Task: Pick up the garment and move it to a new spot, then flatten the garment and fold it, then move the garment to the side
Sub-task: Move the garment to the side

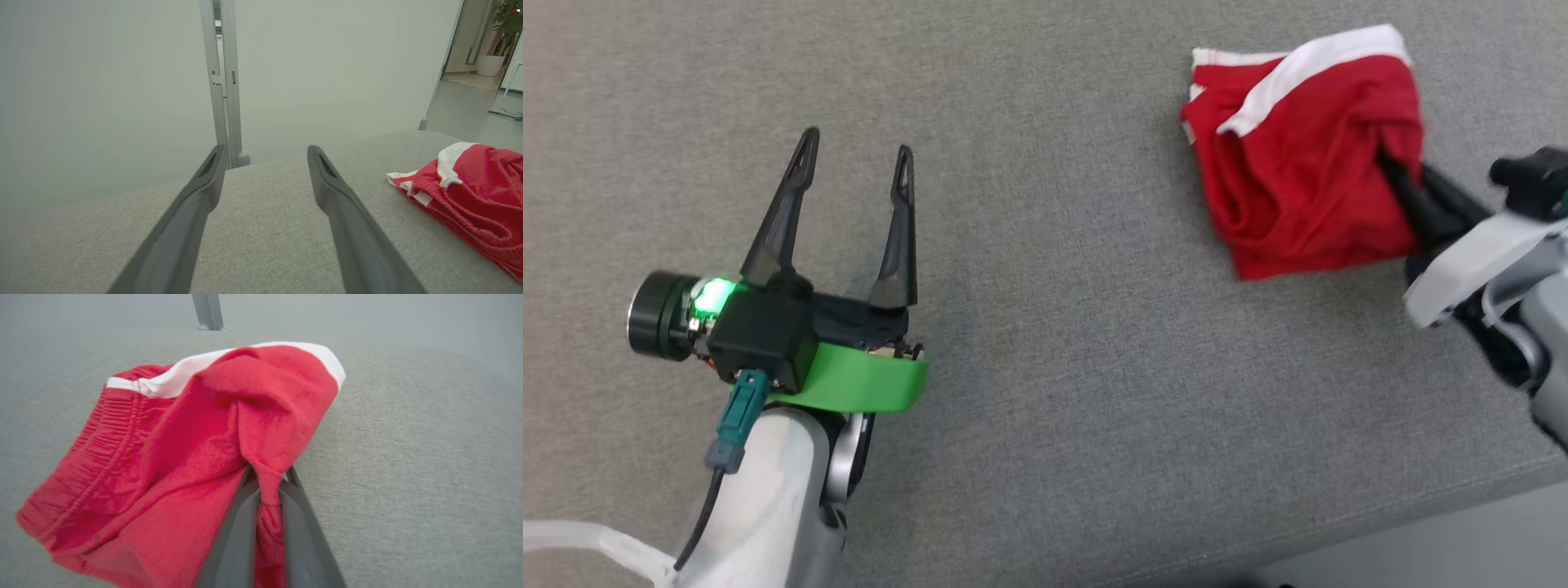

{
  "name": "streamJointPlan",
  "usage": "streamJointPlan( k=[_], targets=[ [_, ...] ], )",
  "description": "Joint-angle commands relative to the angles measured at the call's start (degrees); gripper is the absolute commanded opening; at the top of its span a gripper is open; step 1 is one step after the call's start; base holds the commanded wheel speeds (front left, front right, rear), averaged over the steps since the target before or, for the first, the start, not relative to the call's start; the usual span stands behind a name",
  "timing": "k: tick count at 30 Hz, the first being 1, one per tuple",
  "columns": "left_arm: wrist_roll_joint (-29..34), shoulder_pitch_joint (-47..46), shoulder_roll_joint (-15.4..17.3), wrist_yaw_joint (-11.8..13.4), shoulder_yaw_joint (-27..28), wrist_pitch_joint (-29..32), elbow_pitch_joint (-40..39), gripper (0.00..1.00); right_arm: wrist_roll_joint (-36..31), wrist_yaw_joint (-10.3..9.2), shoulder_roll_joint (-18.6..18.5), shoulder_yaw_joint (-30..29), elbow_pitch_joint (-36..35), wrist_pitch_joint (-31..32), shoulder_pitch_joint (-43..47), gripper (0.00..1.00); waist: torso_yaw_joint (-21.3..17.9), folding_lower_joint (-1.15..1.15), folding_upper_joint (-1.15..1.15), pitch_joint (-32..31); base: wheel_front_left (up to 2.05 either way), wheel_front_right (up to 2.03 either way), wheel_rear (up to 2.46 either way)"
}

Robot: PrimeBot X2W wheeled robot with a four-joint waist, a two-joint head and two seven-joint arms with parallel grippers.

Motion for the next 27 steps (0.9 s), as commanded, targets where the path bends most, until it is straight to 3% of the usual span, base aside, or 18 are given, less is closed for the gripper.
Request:
streamJointPlan(
  k=[1, 9, 14, 15, 18, 19, 27],
  targets=[
    [0.7, -2.5, 0.7, -0.7, -0.5, 0.7, -0.7, 1.0, 0.3, -0.1, -1.8, 0.0, 1.8, -0.5, -3.2, 0.0, -3.4, 0.0, 0.0, 9.4, 0.0, 0.0, 0.0],
    [2.7, -8.8, 0.6, -2.3, -3.1, 1.9, -2.8, 1.0, -1.8, -0.1, -9.5, -2.5, 12.3, -1.3, -15.9, 0.0, -0.6, 0.0, 0.0, 17.2, 0.0, 0.0, 0.0],
    [3.0, -10.3, 0.6, -2.5, -4.0, 1.8, -2.8, 1.0, -4.2, -0.09, -9.6, -4.3, 16.2, -1.4, -20.4, 0.0, 0.2, 0.0, 0.0, 19.4, 0.0, 0.0, 0.0],
    [3.0, -10.6, 0.6, -2.4, -4.1, 1.6, -2.6, 1.0, -4.8, -0.1, -9.5, -5.5, 16.8, -1.4, -21.2, 0.05, 0.2, 0.0, 0.0, 19.6, 0.0, 0.0, 0.0],
    [2.8, -10.7, 0.5, -2.3, -4.2, 1.5, -1.9, 1.0, -7.1, -0.11, -8.6, -10.1, 18.5, -1.4, -21.6, 0.87, 0.1, 0.0, 0.0, 19.5, 0.0, 0.0, 0.0],
    [2.6, -10.4, 0.5, -2.2, -4.2, 1.3, -1.4, 1.0, -7.9, -0.11, -7.8, -12.3, 18.9, -1.4, -20.5, 1.0, -0.1, 0.0, 0.0, 19.1, 0.0, 0.0, 0.0],
    [1.4, -6.9, 1.3, -1.2, -3.3, 0.5, 1.0, 1.0, -12.6, -0.1, -1.6, -30.4, 12.9, -1.4, -6.4, 1.0, -2.6, 0.0, 0.0, 13.2, 0.0, 0.0, 0.0]
  ],
)
